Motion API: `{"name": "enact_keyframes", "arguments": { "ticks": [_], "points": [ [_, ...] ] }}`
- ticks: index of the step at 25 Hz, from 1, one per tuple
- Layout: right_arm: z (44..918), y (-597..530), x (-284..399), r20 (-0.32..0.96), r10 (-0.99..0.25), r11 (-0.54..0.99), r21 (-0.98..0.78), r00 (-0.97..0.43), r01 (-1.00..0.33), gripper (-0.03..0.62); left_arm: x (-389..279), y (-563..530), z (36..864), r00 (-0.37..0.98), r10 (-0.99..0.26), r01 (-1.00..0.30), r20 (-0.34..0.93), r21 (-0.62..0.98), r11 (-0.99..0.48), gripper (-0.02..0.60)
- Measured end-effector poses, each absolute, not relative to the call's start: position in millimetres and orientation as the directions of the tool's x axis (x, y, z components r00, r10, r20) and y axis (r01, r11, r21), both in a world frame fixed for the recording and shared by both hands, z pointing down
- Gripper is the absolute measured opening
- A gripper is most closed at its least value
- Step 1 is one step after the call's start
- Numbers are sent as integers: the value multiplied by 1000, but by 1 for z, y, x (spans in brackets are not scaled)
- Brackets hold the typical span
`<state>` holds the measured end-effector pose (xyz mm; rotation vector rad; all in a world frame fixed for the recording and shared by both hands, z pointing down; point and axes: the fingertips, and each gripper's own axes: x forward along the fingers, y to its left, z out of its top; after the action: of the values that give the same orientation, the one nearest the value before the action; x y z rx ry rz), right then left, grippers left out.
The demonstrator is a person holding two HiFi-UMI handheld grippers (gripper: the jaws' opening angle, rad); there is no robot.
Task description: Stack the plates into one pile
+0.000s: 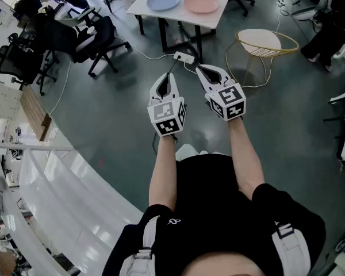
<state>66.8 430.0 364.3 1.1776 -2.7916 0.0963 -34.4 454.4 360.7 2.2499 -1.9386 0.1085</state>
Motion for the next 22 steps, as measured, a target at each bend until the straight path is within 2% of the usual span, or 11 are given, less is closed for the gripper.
{"name": "enact_keyframes", "arguments": {
  "ticks": [4,8,22],
  "points": [
    [364,425,65,120,-714,693,-25,-690,-721,6,-38,449,360,153,-974,-987,165,78,-142,15],
    [363,420,68,78,-722,678,-118,-687,-726,8,-38,447,367,157,-970,-986,183,76,-146,15],
    [386,402,75,132,-760,610,-193,-637,-768,8,-42,426,386,215,-949,-975,231,103,-196,16]
  ]
}}
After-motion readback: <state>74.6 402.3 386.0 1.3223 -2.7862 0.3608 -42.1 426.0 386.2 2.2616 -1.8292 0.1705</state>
